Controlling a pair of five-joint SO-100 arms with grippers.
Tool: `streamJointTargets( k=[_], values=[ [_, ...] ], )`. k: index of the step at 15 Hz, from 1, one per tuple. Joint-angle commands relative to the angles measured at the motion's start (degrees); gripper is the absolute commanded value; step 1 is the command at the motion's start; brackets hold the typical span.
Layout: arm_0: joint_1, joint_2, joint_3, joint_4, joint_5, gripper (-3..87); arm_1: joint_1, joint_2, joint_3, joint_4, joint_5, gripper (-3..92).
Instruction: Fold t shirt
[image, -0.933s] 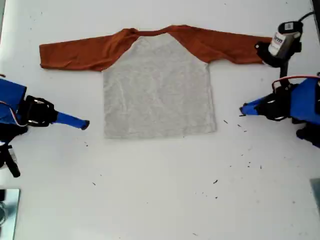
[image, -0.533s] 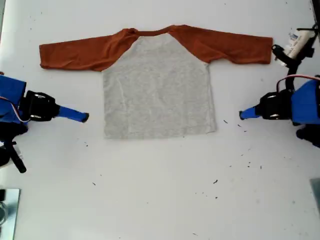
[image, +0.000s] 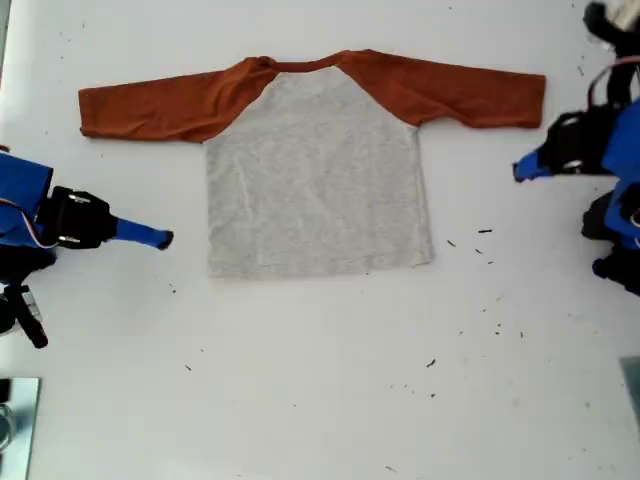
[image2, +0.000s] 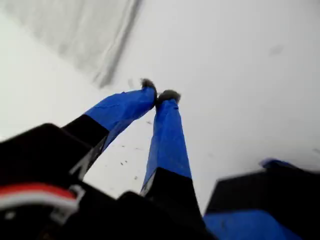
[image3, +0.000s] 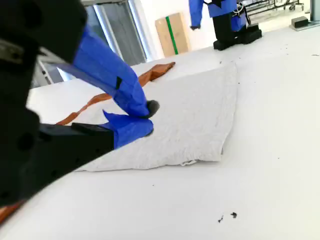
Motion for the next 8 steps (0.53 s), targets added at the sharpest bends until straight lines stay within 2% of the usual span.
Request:
streamJointTargets(
  k=[1,3,5,6,8],
  values=[
    [-0.26,0.44,0.62,-0.09,0.26,-0.3,16.87,-12.22,-26.02,5.10,-15.56,3.4],
    [-0.44,0.44,0.62,0.00,0.18,-0.3,25.84,-21.62,-34.45,5.01,-23.91,3.8],
    [-0.18,0.44,0.62,0.00,0.18,-0.3,31.73,-28.48,-38.41,5.01,-28.21,28.2],
    [-0.18,0.44,0.70,0.00,0.18,-0.3,34.72,-29.97,-38.06,4.39,-30.67,35.0],
    [-0.53,0.44,0.70,0.00,0.18,-0.3,42.01,-30.32,-31.20,-0.79,-35.24,37.6]
  ],
)
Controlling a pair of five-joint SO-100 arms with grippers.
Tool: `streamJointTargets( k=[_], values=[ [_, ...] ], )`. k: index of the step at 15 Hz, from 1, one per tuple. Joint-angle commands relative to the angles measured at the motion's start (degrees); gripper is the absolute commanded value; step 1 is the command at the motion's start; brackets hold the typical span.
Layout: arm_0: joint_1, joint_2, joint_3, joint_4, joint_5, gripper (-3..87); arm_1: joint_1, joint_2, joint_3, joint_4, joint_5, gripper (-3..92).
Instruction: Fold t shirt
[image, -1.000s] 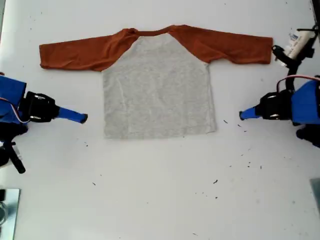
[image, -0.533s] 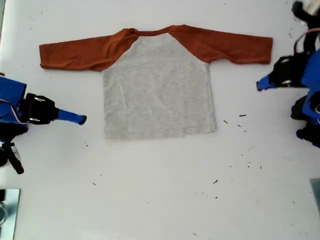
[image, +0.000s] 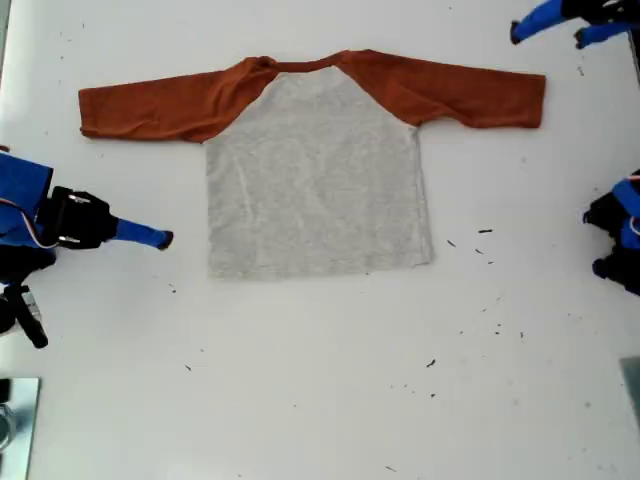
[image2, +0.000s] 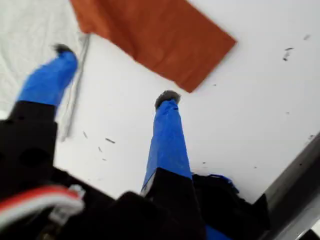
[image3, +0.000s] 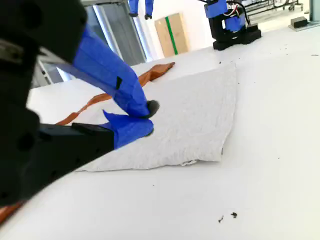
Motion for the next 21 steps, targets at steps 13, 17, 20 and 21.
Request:
streamJointTargets(
  k=[13,17,20,21],
  values=[
    [-1.58,0.44,0.70,0.00,0.18,-0.3,3.69,-0.79,35.07,-42.01,-11.51,3.5],
    [-1.41,0.44,0.70,0.00,0.00,-0.3,-1.67,18.19,32.52,-34.98,-5.80,3.4],
    [-1.23,0.44,0.70,0.00,0.00,-0.3,-14.68,21.62,30.59,-34.80,1.67,3.4],
    [-1.23,0.44,0.70,0.00,0.00,-0.3,-22.06,20.57,28.65,-36.65,5.71,3.4]
  ],
)
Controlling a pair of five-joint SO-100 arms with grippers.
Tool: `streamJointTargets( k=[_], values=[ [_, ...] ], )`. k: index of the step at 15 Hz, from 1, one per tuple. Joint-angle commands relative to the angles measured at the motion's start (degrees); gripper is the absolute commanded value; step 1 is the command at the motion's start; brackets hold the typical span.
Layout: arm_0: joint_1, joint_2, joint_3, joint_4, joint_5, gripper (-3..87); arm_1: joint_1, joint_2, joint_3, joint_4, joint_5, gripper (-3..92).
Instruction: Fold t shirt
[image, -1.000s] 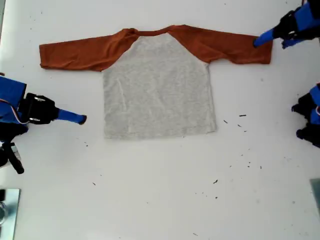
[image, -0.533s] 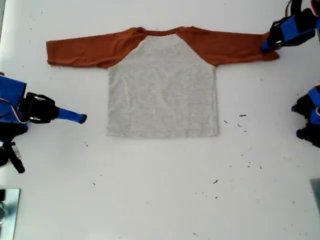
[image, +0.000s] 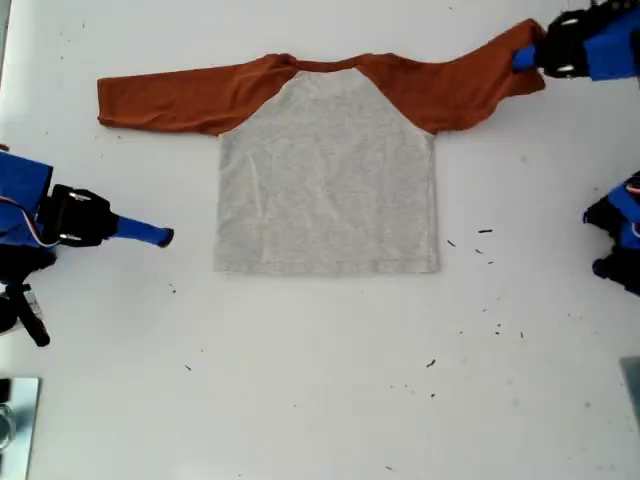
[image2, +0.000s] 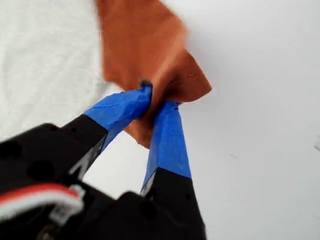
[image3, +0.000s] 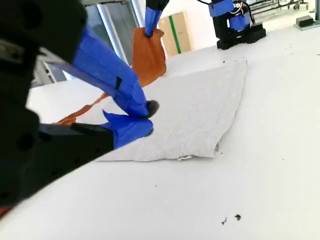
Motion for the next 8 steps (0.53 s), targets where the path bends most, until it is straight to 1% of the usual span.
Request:
streamJointTargets(
  k=[1,2,3,4,5,6,8],
  values=[
    [-0.35,0.44,0.70,0.00,0.00,-0.3,-17.23,-2.02,-9.67,-5.36,8.88,3.4],
    [-0.26,0.44,0.70,0.00,0.00,-0.3,-27.77,-8.53,-16.17,-9.84,11.43,4.1],
    [-0.26,0.44,0.70,0.00,0.00,-0.3,-36.21,-16.26,-24.79,-12.39,12.57,13.5],
    [-0.35,0.44,0.70,0.00,0.00,-0.3,-42.19,-23.29,-33.05,-13.10,11.07,27.5],
    [-0.44,0.44,0.70,0.00,0.00,-0.3,-45.26,-26.81,-37.35,-13.27,11.43,26.7],
    [-0.26,0.44,0.70,0.00,0.00,-0.3,-46.32,-27.25,-38.85,-12.83,11.51,24.5],
    [-0.18,0.44,0.70,0.00,0.00,-0.3,-44.82,-21.62,-34.19,-11.16,12.83,22.2]
  ],
)
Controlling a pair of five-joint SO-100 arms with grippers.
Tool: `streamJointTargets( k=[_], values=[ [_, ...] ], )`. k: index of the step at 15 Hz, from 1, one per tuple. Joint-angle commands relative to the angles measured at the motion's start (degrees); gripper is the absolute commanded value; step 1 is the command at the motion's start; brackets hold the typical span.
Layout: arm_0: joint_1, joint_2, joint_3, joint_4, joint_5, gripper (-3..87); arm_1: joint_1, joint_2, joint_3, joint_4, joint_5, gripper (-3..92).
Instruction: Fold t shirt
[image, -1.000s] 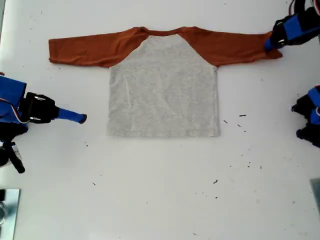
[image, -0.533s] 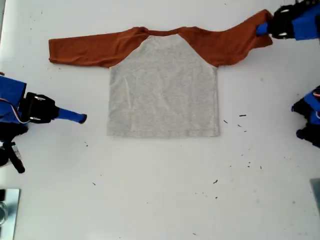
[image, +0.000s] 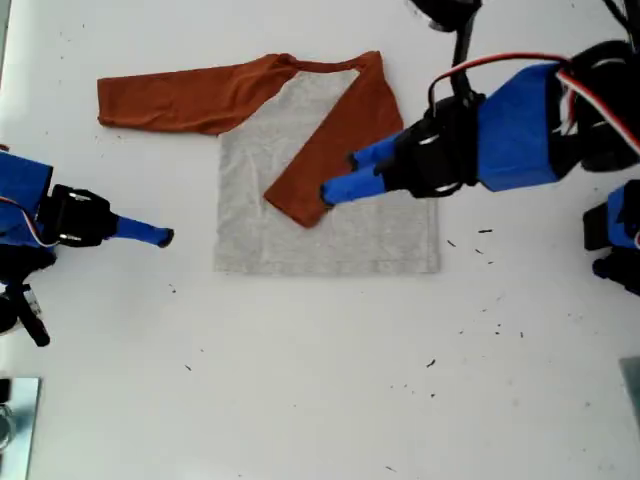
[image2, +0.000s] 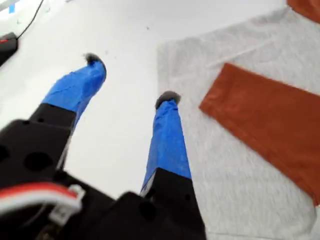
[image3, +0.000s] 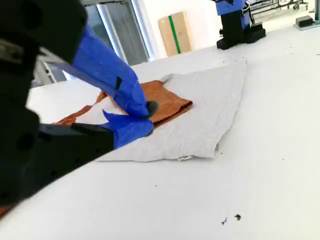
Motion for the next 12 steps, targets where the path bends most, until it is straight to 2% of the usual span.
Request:
streamJointTargets(
  k=[1,3,5,6,8,9,10,12],
  values=[
    [-0.09,0.44,0.70,0.00,0.00,-0.3,3.34,11.43,7.38,0.18,2.72,21.9],
    [-0.26,0.44,0.70,0.00,0.18,-0.3,10.55,31.90,31.11,1.58,5.80,18.2],
    [-0.53,0.44,0.62,-0.09,0.09,4.8,14.68,54.76,54.58,7.12,10.20,5.4],
    [1.23,0.44,0.62,-0.26,-2.02,-0.3,14.06,62.40,63.37,9.58,13.01,3.5],
    [1.05,0.53,0.53,-1.23,-11.51,-0.3,10.20,66.27,74.00,11.25,19.60,3.4],
    [2.02,0.53,0.26,-5.01,-14.06,-0.3,9.14,65.48,76.64,12.39,21.45,3.4],
    [2.20,-0.53,-1.14,-5.62,-19.07,-0.3,9.23,65.21,78.22,14.77,22.15,3.4],
    [3.34,-17.84,-13.45,-4.75,-27.95,-0.3,9.84,65.48,79.98,18.54,22.24,3.4]
  ],
)
